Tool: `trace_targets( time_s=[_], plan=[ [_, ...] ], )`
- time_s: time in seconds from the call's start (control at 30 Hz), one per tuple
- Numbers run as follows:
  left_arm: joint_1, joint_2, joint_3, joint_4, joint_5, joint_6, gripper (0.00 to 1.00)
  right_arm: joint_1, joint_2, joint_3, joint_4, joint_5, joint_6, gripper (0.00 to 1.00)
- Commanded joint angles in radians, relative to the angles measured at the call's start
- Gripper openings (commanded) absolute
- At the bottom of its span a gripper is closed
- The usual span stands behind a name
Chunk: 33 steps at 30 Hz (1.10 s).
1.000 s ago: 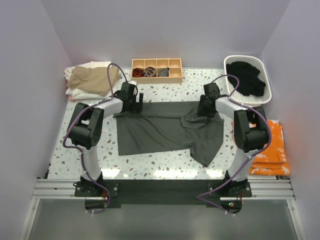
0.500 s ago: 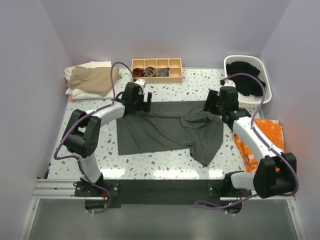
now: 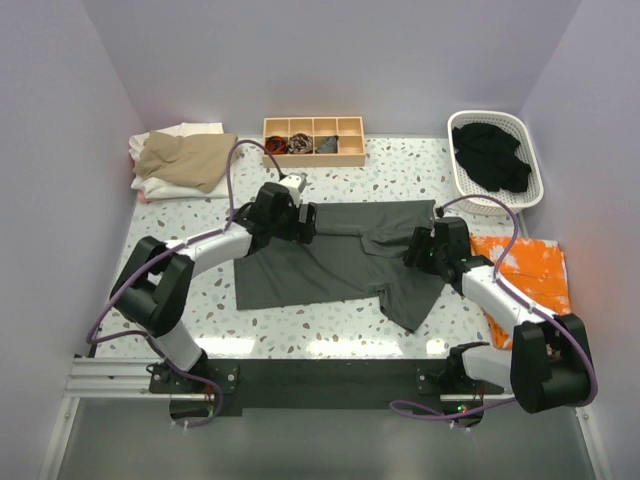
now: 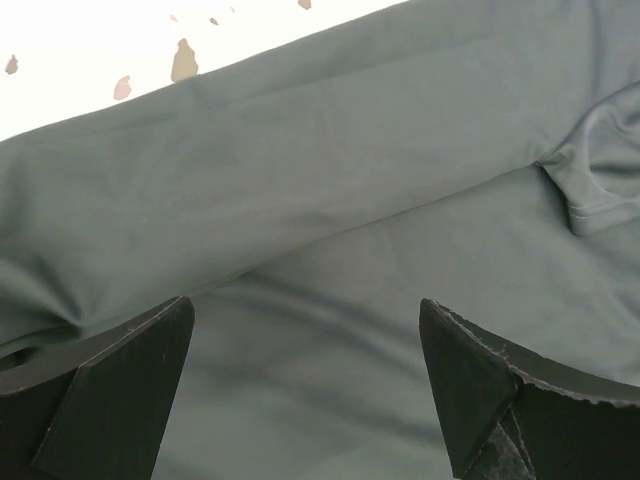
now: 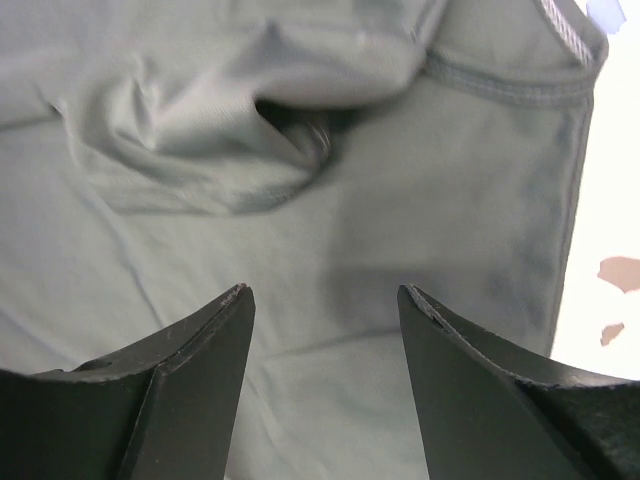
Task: Fold and stack the t-shirts
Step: Fold the flattened tshirt in 1/3 of the way
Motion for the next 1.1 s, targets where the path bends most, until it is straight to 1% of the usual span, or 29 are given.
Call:
trace_targets(
  time_s=[0.0,0.03,0.07,0.13,0.23,0.27,0.33,0.5,0.63,0.73,0.83,0.87,0.9,1.0,1.03,1.07],
  plan=[
    [0.005,-0.059,0.002,0.007,-0.08,0.014,1.0,-0.003,0.061,0.028,0.116,-0.016,0.016,0.64],
    [0.005,-0.059,0.006,0.007,-0.101,0.017,1.0,-0.003,0.072,0.031,0.128,-0.017,0.016,0.64],
    [0.005,-0.056,0.01,-0.039,-0.118,0.023,1.0,-0.003,0.095,0.034,0.15,-0.013,0.016,0.64],
    [0.007,-0.045,0.011,-0.042,-0.156,0.038,1.0,-0.003,0.122,0.045,0.161,-0.007,0.019,0.64],
    [0.018,0.013,0.051,-0.094,-0.201,0.058,1.0,-0.004,0.174,0.071,0.171,-0.022,0.02,0.63],
    [0.019,0.039,0.053,-0.102,-0.207,0.063,1.0,-0.004,0.179,0.067,0.209,-0.025,0.022,0.63],
    [0.033,0.053,0.045,-0.101,-0.239,0.062,1.0,-0.003,0.196,0.07,0.222,-0.026,0.023,0.62],
    [0.091,0.045,0.005,-0.047,-0.209,0.026,1.0,-0.004,0.207,0.071,0.251,-0.031,0.011,0.63],
    [0.131,0.074,0.016,-0.055,-0.218,0.029,1.0,-0.003,0.24,0.08,0.277,-0.031,0.009,0.61],
    [0.151,0.105,0.026,-0.064,-0.235,0.035,1.0,-0.004,0.28,0.094,0.288,-0.056,0.013,0.52],
    [0.17,0.126,0.026,-0.067,-0.235,0.034,1.0,-0.004,0.302,0.108,0.3,-0.069,0.008,0.38],
    [0.174,0.131,0.023,-0.062,-0.233,0.034,1.0,-0.003,0.309,0.109,0.309,-0.083,0.006,0.31],
    [0.176,0.134,0.023,-0.062,-0.23,0.034,1.0,-0.003,0.31,0.112,0.313,-0.088,0.005,0.19],
    [0.183,0.133,0.019,-0.055,-0.227,0.039,1.0,-0.003,0.276,0.113,0.306,-0.099,-0.004,0.03],
    [0.185,0.133,0.019,-0.055,-0.229,0.039,1.0,-0.004,0.261,0.111,0.3,-0.099,-0.004,0.0],
    [0.186,0.133,0.02,-0.056,-0.227,0.04,1.0,-0.004,0.245,0.111,0.279,-0.103,-0.007,0.0]
  ],
)
